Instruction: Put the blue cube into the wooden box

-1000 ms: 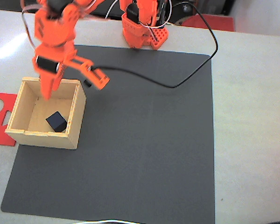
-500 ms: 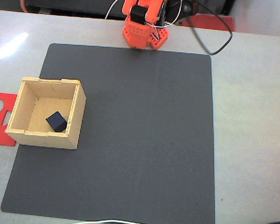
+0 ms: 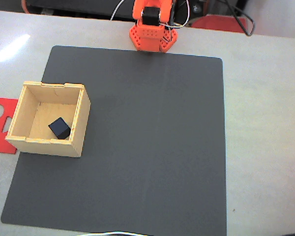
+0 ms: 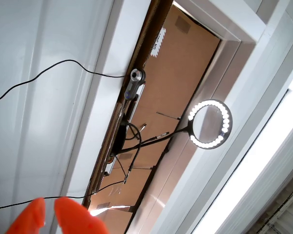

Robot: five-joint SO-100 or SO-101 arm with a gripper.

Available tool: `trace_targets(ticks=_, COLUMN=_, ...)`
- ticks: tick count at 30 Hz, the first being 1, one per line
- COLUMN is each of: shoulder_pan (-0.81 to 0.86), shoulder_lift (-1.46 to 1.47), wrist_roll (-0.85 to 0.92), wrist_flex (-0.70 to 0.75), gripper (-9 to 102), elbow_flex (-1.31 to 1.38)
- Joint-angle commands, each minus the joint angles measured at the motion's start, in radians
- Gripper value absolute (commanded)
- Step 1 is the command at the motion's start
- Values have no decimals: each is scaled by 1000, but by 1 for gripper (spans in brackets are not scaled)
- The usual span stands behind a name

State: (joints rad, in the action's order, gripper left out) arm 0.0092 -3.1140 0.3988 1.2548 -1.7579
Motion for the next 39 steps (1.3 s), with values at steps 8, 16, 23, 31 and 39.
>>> trace_targets(ticks=8, shoulder_pan=-40, shoulder_lift=-161, wrist_roll=-75, wrist_flex=123, gripper=0, elbow_flex=-172)
trace_targets(ticks=16, shoulder_pan=-49, shoulder_lift=-225, wrist_roll=-78, wrist_flex=253, gripper=0, elbow_flex=-376)
trace_targets(ticks=23, shoulder_pan=2, shoulder_lift=-227, wrist_roll=-166, wrist_flex=215, gripper=0, elbow_flex=-672)
trace_targets(ticks=31, shoulder_pan=31, shoulder_lift=-225, wrist_roll=-160, wrist_flex=138, gripper=0, elbow_flex=-825)
trace_targets(ticks=39, shoulder_pan=84, shoulder_lift=-225, wrist_roll=-225, wrist_flex=-28, gripper=0, elbow_flex=-1149)
